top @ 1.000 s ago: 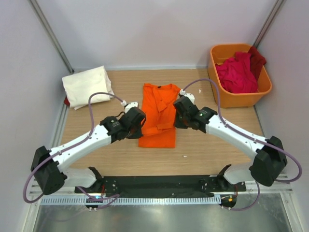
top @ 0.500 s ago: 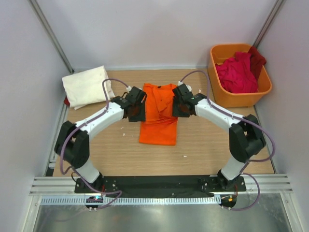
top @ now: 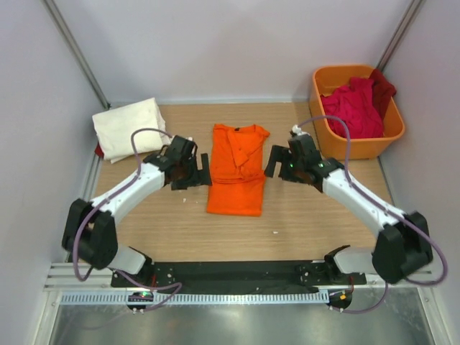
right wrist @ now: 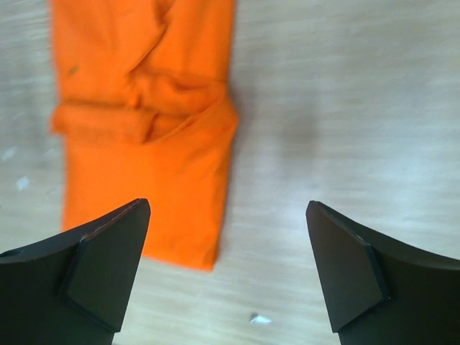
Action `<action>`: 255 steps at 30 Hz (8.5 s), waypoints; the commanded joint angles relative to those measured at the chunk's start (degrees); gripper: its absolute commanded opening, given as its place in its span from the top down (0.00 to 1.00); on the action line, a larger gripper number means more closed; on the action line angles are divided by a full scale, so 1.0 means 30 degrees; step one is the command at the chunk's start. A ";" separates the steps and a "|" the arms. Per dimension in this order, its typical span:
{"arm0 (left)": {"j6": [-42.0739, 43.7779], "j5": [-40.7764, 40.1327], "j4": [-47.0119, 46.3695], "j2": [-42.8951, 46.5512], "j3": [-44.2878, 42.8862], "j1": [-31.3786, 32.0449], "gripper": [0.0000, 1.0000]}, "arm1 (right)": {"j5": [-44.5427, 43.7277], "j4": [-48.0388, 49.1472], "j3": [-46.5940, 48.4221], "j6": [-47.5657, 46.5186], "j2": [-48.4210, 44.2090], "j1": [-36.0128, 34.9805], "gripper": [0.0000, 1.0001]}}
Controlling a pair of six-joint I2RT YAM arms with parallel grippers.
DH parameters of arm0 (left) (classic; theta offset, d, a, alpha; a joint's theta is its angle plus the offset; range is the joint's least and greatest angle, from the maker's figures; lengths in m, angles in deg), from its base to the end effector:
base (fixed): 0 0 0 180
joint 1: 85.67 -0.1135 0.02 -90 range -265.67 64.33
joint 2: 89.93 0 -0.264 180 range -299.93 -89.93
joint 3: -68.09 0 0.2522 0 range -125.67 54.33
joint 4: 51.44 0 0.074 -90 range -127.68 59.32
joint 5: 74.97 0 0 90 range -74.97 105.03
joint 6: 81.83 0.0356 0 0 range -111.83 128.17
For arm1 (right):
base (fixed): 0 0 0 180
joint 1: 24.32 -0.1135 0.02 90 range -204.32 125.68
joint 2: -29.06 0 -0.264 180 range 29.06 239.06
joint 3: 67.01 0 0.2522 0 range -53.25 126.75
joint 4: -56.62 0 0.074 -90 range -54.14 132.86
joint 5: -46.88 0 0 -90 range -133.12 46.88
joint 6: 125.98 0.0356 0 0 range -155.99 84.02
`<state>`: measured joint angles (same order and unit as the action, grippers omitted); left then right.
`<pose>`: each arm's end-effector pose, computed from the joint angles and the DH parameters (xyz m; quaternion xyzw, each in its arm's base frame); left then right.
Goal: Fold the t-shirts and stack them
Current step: Fold the tshirt, then neatly place the folded tshirt to the corner
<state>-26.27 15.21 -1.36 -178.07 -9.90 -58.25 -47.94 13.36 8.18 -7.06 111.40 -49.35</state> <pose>0.2788 -0.1447 0.2378 -0.0588 0.9647 -0.1333 0.2196 0.2775 0.1263 0.2594 0.0461 0.9391 0.1182 0.3195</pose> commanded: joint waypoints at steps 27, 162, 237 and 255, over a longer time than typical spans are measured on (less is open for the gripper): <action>-0.3521 0.0965 -0.8649 0.2578 0.9310 0.1612 0.34 | 0.4243 0.7313 -0.1761 0.3103 0.2926 -0.4838 0.64; 0.1251 -0.1236 0.2281 -0.1988 -0.7552 -0.0875 1.00 | -0.1061 -0.0423 0.5674 0.1171 0.4126 -0.1297 0.99; 0.4768 0.5386 0.7139 -0.9906 -2.1292 -0.8492 1.00 | 0.3833 -0.5344 -0.4098 0.1022 -1.6726 0.1080 0.00; 0.2985 0.6272 0.7642 -1.4528 -2.6286 -1.6226 0.78 | 0.4916 -0.5078 -0.4393 0.0406 -1.5319 0.1080 0.00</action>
<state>-15.58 36.11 21.96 -216.47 -86.35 -103.27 -34.71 -2.53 -6.62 -4.63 66.20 -45.99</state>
